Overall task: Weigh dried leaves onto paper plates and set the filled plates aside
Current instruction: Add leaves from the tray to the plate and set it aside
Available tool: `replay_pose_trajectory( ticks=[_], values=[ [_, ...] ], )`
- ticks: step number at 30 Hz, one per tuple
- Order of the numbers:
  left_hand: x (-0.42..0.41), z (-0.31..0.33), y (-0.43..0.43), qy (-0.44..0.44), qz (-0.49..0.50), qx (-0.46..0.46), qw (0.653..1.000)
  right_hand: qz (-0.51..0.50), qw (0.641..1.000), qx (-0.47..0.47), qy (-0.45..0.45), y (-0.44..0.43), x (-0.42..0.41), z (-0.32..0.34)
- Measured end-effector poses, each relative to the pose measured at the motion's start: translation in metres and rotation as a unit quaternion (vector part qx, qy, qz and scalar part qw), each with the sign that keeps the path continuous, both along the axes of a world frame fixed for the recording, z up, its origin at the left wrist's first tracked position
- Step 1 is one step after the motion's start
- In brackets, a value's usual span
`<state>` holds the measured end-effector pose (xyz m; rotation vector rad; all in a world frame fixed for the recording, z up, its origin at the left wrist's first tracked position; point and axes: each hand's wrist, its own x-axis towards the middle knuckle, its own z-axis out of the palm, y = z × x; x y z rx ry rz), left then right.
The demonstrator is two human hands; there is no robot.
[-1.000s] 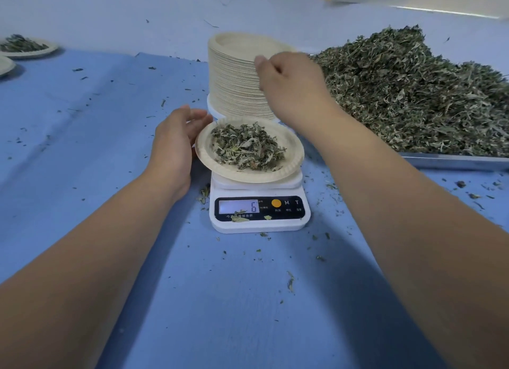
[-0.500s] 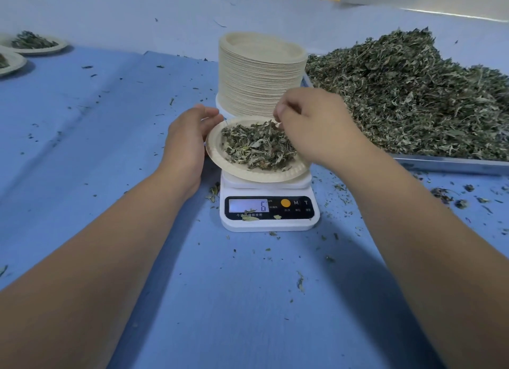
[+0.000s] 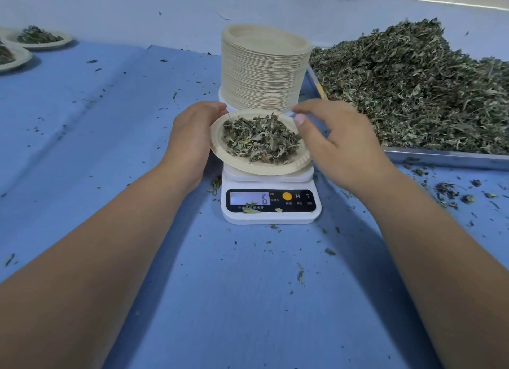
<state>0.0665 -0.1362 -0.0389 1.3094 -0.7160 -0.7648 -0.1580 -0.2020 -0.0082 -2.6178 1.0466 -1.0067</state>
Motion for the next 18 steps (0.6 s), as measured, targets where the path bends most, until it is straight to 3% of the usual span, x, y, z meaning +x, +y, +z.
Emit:
replay_pose_trajectory(
  ticks=[3,6,9,11,13,15,18],
  values=[
    [0.002,-0.003,-0.003,-0.011,0.005,-0.005,1.000,0.093,0.992,0.031,0.078,0.008,0.006,-0.002],
    [0.005,-0.006,-0.006,-0.021,0.009,-0.011,1.000,0.109,0.989,0.038,0.096,0.011,0.009,-0.006],
    [0.006,-0.007,-0.006,-0.020,0.005,-0.009,1.000,0.095,0.995,0.027,0.005,0.011,0.004,-0.005],
    [0.006,-0.008,-0.007,-0.021,0.005,-0.008,1.000,0.047,0.996,0.000,-0.076,0.003,-0.001,-0.004],
    [0.005,-0.008,-0.006,-0.019,0.004,-0.008,1.000,-0.030,0.995,-0.032,-0.095,-0.010,-0.009,-0.002],
    [0.005,-0.008,-0.006,-0.018,0.004,-0.009,1.000,-0.112,0.993,-0.029,-0.020,-0.024,-0.021,-0.003],
    [0.005,-0.008,-0.006,-0.020,0.003,-0.010,1.000,-0.199,0.973,0.046,0.108,-0.038,-0.036,-0.011]
  ],
)
